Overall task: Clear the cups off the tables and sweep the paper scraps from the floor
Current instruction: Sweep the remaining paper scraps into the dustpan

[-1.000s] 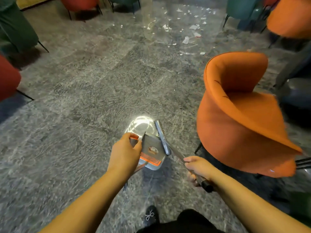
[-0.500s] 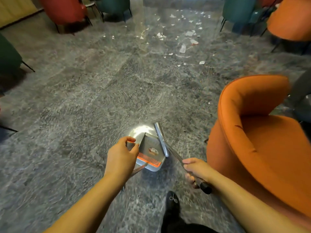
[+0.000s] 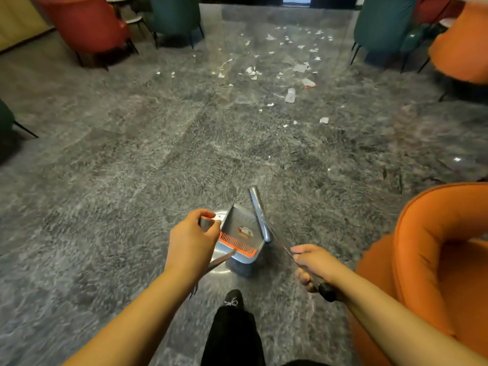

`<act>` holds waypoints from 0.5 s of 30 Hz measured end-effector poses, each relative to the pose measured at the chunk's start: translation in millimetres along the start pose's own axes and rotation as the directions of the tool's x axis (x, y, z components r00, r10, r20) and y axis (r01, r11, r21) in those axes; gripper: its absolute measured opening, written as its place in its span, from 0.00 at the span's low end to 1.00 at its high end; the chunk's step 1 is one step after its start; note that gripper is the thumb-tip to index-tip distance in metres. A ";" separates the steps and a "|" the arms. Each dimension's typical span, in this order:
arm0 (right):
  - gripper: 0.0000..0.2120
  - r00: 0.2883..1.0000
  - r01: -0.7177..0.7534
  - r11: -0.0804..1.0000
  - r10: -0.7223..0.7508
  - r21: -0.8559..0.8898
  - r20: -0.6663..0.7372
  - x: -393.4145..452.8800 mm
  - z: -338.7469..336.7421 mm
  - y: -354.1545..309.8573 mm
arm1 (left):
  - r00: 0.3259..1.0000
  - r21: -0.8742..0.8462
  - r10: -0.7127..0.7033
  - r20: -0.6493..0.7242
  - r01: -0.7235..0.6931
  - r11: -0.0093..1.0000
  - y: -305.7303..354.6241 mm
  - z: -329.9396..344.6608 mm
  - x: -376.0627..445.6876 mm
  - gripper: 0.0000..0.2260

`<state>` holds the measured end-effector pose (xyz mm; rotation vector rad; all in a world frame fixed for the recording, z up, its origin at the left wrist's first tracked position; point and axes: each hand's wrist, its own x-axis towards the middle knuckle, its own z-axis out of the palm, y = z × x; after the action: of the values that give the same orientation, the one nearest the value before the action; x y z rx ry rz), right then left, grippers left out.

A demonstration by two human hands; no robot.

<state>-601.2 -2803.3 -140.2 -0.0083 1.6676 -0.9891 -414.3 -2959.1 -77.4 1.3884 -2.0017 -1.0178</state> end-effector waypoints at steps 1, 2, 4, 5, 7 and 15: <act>0.09 1.000 -0.006 1.000 0.006 0.008 -0.004 13.1 2.2 -17.0 | 1.000 -0.001 0.011 0.017 -0.011 1.000 3.2 2.8 22.8 0.12; 0.09 1.000 -0.011 1.000 0.011 0.021 -0.003 25.7 5.0 -34.0 | 0.999 0.010 0.019 0.031 -0.020 1.000 7.1 5.2 46.0 0.11; 0.10 1.000 -0.009 0.999 0.010 0.041 -0.014 51.1 10.2 -68.1 | 0.998 0.008 0.032 0.054 -0.032 0.999 13.8 11.2 95.9 0.11; 0.10 1.000 -0.010 0.998 0.011 0.056 -0.028 62.0 11.6 -85.0 | 0.997 0.002 0.038 0.071 -0.038 0.999 16.9 15.3 120.3 0.11; 0.10 0.999 -0.018 0.996 0.021 0.090 -0.026 80.2 13.5 -117.5 | 0.994 0.012 0.045 0.097 -0.046 0.999 26.8 22.4 165.6 0.09; 0.11 0.995 0.029 0.987 -0.013 0.159 -0.098 159.0 -8.1 -237.9 | 0.981 0.087 0.106 0.161 -0.121 0.989 74.8 87.4 329.8 0.04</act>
<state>-777.0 -3028.6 -124.5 0.1312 1.6737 -1.1532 -639.6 -3226.1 -75.0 1.2592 -2.2443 -1.0183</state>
